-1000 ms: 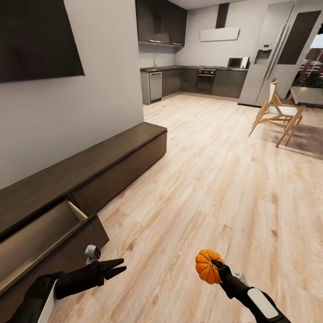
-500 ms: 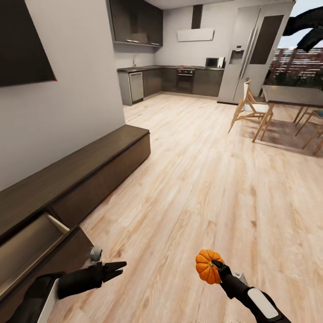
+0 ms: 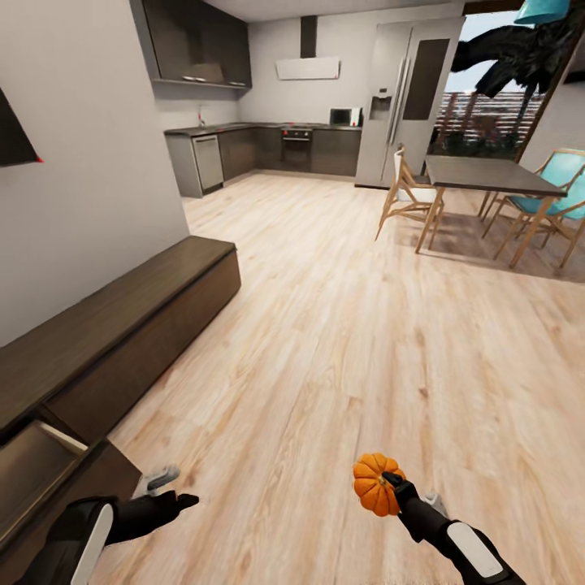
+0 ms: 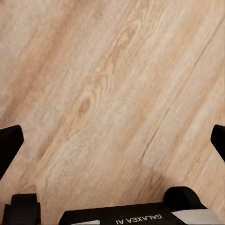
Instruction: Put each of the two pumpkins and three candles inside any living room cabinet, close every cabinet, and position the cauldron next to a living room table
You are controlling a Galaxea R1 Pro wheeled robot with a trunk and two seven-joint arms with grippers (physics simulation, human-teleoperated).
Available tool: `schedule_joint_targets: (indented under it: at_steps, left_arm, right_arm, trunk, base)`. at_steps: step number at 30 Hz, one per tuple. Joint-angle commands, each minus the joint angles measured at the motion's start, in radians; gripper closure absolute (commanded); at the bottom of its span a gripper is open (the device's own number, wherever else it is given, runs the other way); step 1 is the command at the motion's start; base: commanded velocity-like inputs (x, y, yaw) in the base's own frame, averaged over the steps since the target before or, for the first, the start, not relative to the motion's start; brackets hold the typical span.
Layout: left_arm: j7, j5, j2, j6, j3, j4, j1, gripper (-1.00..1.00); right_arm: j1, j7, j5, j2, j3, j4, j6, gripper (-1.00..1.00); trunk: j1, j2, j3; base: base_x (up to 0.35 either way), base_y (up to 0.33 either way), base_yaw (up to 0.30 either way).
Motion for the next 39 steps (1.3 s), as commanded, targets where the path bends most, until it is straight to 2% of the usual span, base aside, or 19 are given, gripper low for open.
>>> schedule_joint_targets:
  at_steps: [1, 6, 9, 11, 14, 21, 23, 25, 26, 27, 30, 33, 35, 39]
  left_arm:
    - [0.044, 0.003, -0.002, -0.024, -0.001, 0.0, 0.0, -1.0]
    - [0.214, 0.002, -0.043, -0.072, -0.003, -0.001, 0.0, -1.0]
    - [0.292, 0.0, -0.069, -0.078, -0.005, -0.003, 0.0, -1.0]
    - [0.334, -0.001, -0.078, -0.08, -0.006, -0.005, 0.0, -1.0]
    - [0.368, -0.002, -0.083, -0.092, -0.006, -0.007, 0.0, -1.0]
    - [0.38, -0.002, -0.085, -0.117, -0.016, -0.006, 0.0, -1.0]
    - [0.38, -0.003, -0.084, -0.12, -0.05, -0.003, 0.0, -1.0]
    - [0.38, -0.004, -0.084, -0.121, -0.098, 0.001, 0.001, -1.0]
    - [0.382, -0.004, -0.084, -0.135, -0.119, 0.015, 0.0, -1.0]
    - [0.382, -0.004, -0.084, -0.15, -0.126, 0.026, 0.0, -1.0]
    - [0.384, -0.004, -0.084, -0.18, -0.137, 0.066, 0.0, -1.0]
    - [0.384, -0.005, -0.087, -0.185, -0.141, 0.098, -0.006, -1.0]
    - [0.385, -0.005, -0.089, -0.19, -0.141, 0.11, -0.007, -1.0]
    - [0.403, -0.007, -0.089, -0.206, -0.143, 0.146, -0.008, -1.0]
  right_arm:
    - [0.0, 0.0, 0.0, 0.0, 0.0, 0.0, 0.0, 1.0]
    - [0.0, 0.0, 0.0, 0.0, 0.003, 0.0, 0.0, 1.0]
    - [0.0, 0.0, 0.001, 0.0, 0.004, 0.0, -0.001, 1.0]
    - [0.0, -0.002, 0.002, 0.001, 0.004, 0.0, -0.001, 1.0]
    - [0.0, -0.034, 0.002, 0.002, 0.004, -0.002, -0.002, 1.0]
    - [0.0, -0.133, 0.005, 0.004, 0.006, -0.01, 0.0, 1.0]
    - [-0.001, -0.165, 0.044, 0.006, 0.026, -0.023, 0.0, 1.0]
    - [-0.001, -0.212, 0.122, 0.007, 0.072, -0.095, 0.0, 1.0]
    - [0.0, -0.264, 0.18, 0.008, 0.102, -0.19, 0.0, 1.0]
    - [0.003, -0.304, 0.214, 0.012, 0.118, -0.251, 0.0, 1.0]
    - [0.049, -0.444, 0.291, 0.034, 0.144, -0.356, 0.0, 1.0]
    - [0.11, -0.56, 0.325, 0.045, 0.164, -0.414, -0.003, 1.0]
    - [0.157, -0.593, 0.359, 0.047, 0.189, -0.443, -0.048, 1.0]
    - [0.223, -0.615, 0.43, 0.048, 0.246, -0.459, -0.203, 1.0]
  trunk:
    - [-0.004, 0.007, 0.004]
    - [-0.023, 0.042, 0.023]
    - [-0.035, 0.063, 0.034]
    - [-0.042, 0.077, 0.041]
    - [-0.054, 0.098, 0.053]
    - [-0.081, 0.147, 0.08]
    - [-0.088, 0.161, 0.088]
    - [-0.096, 0.175, 0.096]
    - [-0.1, 0.182, 0.1]
    - [-0.104, 0.189, 0.104]
    - [-0.115, 0.21, 0.117]
    - [-0.127, 0.231, 0.13]
    - [-0.134, 0.245, 0.138]
    - [-0.15, 0.273, 0.155]
  base:
    - [0.0, 0.0, -0.277]
    - [0.0, 0.0, -0.277]
    - [0.0, 0.0, -0.277]
    - [0.0, 0.0, -0.276]
    - [0.0, 0.0, -0.276]
    - [0.0, 0.0, -0.269]
    - [0.0, 0.0, -0.264]
    - [0.0, 0.0, -0.262]
    - [0.0, 0.0, -0.254]
    - [0.0, 0.0, -0.244]
    - [0.0, 0.0, -0.226]
    - [0.0, 0.0, -0.211]
    - [0.0, 0.0, -0.195]
    - [0.0, 0.0, -0.155]
